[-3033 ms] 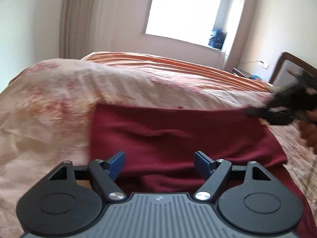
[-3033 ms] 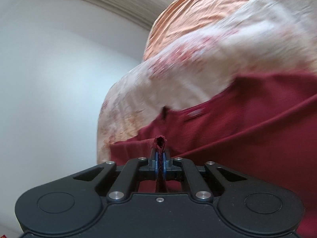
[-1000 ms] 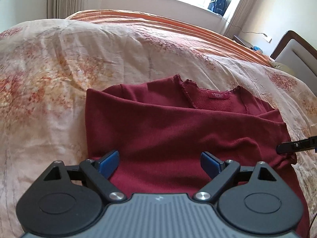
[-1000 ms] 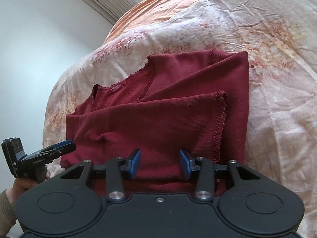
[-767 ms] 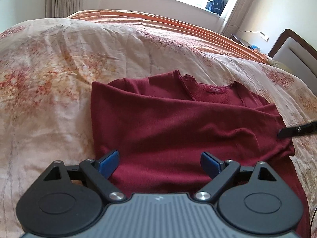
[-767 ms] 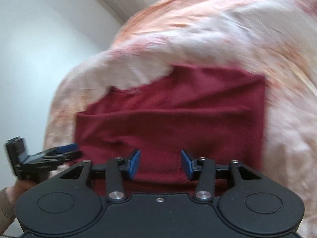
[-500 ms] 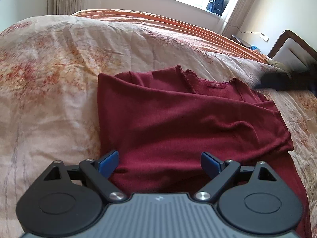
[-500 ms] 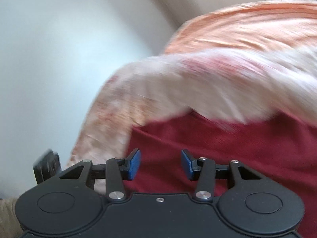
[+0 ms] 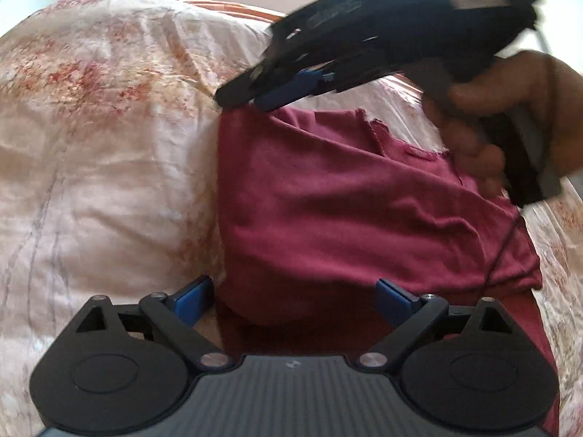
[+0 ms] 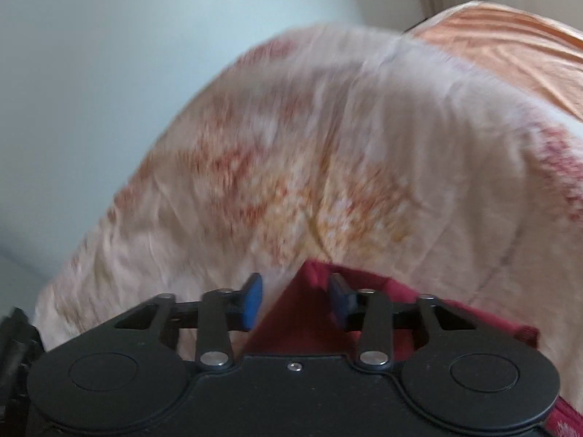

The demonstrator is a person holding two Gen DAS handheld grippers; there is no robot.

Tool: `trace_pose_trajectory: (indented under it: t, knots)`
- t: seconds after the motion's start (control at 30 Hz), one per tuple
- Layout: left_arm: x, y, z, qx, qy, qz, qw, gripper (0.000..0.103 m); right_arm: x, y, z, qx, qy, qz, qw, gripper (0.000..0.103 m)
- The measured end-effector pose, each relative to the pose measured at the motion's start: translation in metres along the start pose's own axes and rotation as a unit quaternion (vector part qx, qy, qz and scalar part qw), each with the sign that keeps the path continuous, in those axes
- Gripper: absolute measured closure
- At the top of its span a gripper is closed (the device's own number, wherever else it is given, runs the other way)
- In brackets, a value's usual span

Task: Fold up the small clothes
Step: 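Move both open grippers over the shirt toward its hem end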

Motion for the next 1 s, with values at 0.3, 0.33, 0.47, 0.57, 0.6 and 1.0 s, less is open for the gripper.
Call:
trace_pose_trajectory:
  t: [0.3,0.33,0.47,0.57,0.6,1.0]
  knots:
    - [-0.003,-0.021,0.012,0.053,0.001,-0.011,0.9985,0.007,0.001,0.001,0.009,0.042,-0.027,0.044,0.998,0.076]
    - [-0.007,-0.022,0.013,0.056,0.003,-0.006,0.9984,0.007,-0.012,-0.002,0.010,0.057,-0.011,0.069,0.996,0.074]
    - [-0.025,-0.019,0.002,0.045,0.017,0.036,0.9982,0.007,-0.063,-0.032,0.008,0.086,0.016,0.127,0.988,0.056]
    - [-0.036,-0.009,-0.006,0.039,0.018,0.064,0.9970,0.007,-0.100,-0.075,0.016,0.101,0.007,0.145,0.984,0.056]
    - [-0.039,-0.005,-0.006,0.038,0.008,0.073,0.9966,0.007,-0.111,-0.091,0.022,0.111,0.001,0.150,0.982,0.055]
    - [-0.010,-0.014,0.013,0.102,0.049,0.005,0.9935,0.013,-0.205,-0.266,0.106,0.303,-0.097,0.154,0.935,0.049]
Point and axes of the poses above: each gripper's, at about its wrist camera, not at the fingertips, and x roughly the way its jaws point, z to its right, y to its top, the point moved 2 cm from there along x, roughly the way its jaws point, and after that the axes turned 2 degrees about -z, right-handed, at the moved point
